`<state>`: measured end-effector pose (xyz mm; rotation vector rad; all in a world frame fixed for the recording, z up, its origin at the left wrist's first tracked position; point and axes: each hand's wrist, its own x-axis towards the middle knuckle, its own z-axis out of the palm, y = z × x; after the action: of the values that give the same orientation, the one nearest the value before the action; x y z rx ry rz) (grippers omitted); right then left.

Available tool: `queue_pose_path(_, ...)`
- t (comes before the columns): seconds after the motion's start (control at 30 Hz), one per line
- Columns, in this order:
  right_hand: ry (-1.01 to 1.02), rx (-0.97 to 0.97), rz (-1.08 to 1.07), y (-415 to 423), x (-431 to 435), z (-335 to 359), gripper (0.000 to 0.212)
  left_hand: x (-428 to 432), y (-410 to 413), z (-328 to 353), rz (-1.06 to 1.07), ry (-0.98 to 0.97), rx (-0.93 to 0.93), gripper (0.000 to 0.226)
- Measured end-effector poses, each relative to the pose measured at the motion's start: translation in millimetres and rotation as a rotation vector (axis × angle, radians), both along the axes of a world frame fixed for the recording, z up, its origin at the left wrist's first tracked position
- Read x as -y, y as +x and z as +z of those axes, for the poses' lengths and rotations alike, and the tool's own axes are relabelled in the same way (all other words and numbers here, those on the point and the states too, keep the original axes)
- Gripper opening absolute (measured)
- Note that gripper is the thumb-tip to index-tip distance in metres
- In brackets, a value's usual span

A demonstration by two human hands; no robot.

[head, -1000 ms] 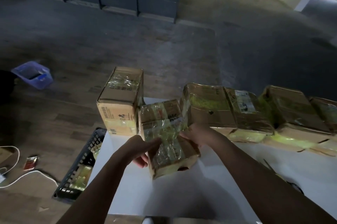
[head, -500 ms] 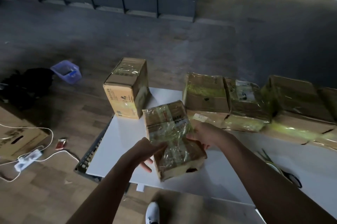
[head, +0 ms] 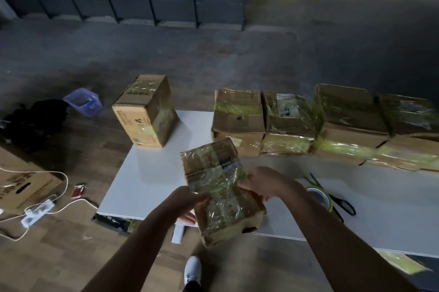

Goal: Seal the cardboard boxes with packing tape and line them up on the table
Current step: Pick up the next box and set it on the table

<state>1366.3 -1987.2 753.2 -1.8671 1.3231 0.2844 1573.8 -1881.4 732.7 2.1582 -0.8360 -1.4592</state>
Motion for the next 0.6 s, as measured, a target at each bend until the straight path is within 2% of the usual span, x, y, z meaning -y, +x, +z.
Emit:
queue_pose_path(0.1,0.006,0.040,-0.059,-22,-9,1,0.043,8,-17,-4,0.036,-0.076,-0.012,0.039)
queue_pose_path(0.2,-0.054,0.029,-0.099,-36,-11,-2,0.053,16,-36,-5,0.123,-0.178,-0.058,0.030)
queue_pose_path(0.23,-0.078,0.025,-0.120,-39,-11,-4,0.056,19,-41,-6,0.145,-0.198,-0.044,0.040)
queue_pose_path(0.3,-0.103,0.033,-0.166,-44,-10,-4,0.056,26,-46,-10,0.140,-0.186,-0.027,0.081)
queue_pose_path(0.33,-0.108,0.034,-0.184,-47,-9,-4,0.054,28,-49,-10,0.124,-0.198,-0.035,0.087)
queue_pose_path(0.4,-0.111,0.027,-0.215,-52,-10,-3,0.052,35,-48,-16,0.091,-0.228,-0.069,0.079)
queue_pose_path(0.5,-0.112,0.045,-0.262,-55,-9,2,0.056,45,-40,-19,0.022,-0.228,-0.150,0.052)
queue_pose_path(0.6,-0.116,0.190,-0.350,-49,-8,9,0.061,51,-23,-22,-0.009,-0.219,-0.303,0.028)
